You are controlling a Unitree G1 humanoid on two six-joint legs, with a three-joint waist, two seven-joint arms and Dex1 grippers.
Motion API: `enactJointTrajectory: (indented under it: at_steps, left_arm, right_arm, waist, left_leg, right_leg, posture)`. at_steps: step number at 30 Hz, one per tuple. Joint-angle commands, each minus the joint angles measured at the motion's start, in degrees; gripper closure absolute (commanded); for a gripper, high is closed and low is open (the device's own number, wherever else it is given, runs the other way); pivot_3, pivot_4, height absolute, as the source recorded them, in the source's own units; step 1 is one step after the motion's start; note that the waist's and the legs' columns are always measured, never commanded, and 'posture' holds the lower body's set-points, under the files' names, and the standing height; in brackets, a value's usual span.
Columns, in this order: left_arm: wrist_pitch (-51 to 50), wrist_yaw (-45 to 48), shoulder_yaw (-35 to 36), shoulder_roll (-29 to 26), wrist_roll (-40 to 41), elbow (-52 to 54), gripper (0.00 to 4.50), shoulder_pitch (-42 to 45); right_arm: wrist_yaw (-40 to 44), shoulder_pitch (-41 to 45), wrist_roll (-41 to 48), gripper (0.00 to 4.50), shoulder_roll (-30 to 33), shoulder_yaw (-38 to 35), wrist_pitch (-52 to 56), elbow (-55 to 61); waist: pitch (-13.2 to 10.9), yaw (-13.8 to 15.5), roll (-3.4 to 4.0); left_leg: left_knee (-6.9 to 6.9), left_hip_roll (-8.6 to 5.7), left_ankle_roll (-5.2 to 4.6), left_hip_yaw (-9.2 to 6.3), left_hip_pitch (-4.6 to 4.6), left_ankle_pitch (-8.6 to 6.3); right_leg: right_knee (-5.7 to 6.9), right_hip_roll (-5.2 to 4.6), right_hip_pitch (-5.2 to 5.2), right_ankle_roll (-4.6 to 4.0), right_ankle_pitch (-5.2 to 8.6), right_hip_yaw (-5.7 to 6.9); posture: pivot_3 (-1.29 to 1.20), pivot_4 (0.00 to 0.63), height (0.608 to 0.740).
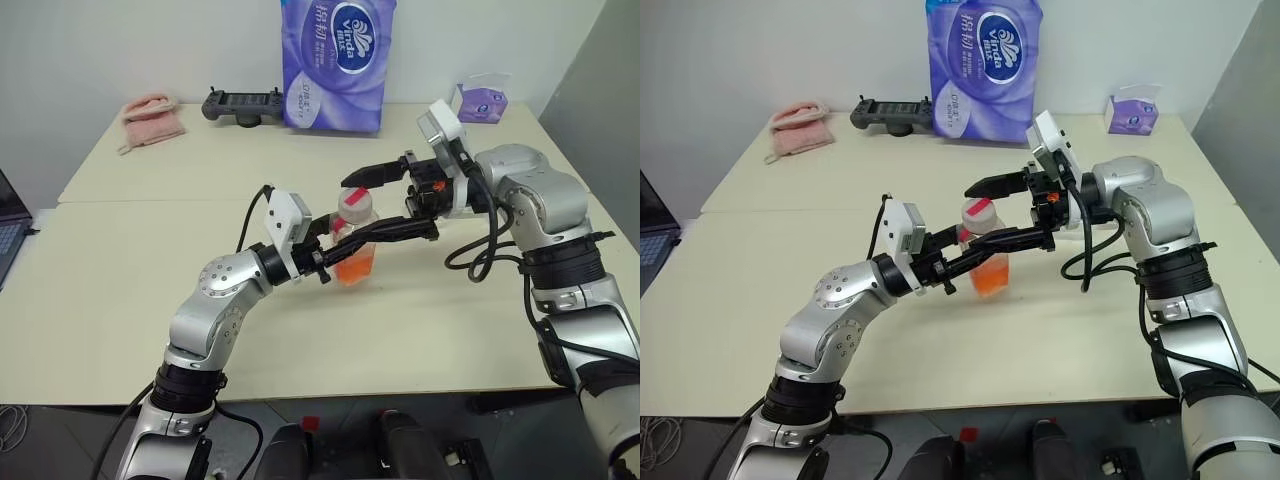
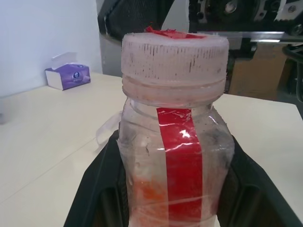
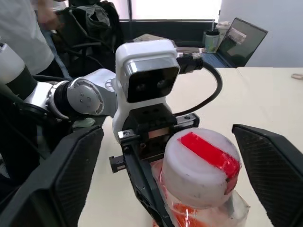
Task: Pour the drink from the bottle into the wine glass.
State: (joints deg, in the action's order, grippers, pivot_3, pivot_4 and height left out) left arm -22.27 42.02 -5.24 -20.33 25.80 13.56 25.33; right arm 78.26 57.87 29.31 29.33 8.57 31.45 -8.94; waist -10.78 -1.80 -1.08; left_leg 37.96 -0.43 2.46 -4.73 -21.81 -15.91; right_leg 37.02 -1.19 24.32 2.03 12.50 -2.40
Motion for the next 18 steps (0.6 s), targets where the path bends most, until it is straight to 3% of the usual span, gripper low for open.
enactJointTrajectory:
  at_steps: [1,9,18]
  left_arm:
    - [0.92,0.51,0.99,-0.52,0.11,1.04,2.73,0.65]
    - [1.73,0.93,1.23,-0.77,0.01,-0.54,2.73,1.4]
    - [3.13,2.22,0.7,-0.11,-0.57,-2.82,2.73,2.37]
  right_arm:
    - [-10.47,-4.03,-0.62,0.0,1.58,-3.79,4.31,11.82]
    - [-35.08,-12.34,1.82,0.0,-2.8,-8.06,19.84,32.21]
    - [-47.73,-13.46,-2.29,0.0,-5.84,-4.17,23.62,36.06]
  waist:
    - [0.0,0.16,0.0]
    - [0.0,0.16,0.0]
    - [0.0,0.06,0.0]
  left_leg:
    - [0.0,0.0,0.0,-0.01,0.0,0.0]
    - [0.03,-0.02,0.02,-0.01,0.0,0.01]
    - [0.08,-0.05,0.02,0.07,0.03,0.02]
  right_leg:
    - [0.01,0.0,0.0,0.0,0.0,0.01]
    - [0.05,0.05,0.0,0.0,0.0,0.01]
    - [0.04,0.14,-0.01,0.0,0.01,-0.02]
  posture:
    - [0.0,0.15,0.74]
    - [0.0,0.15,0.74]
    - [0.0,0.15,0.74]
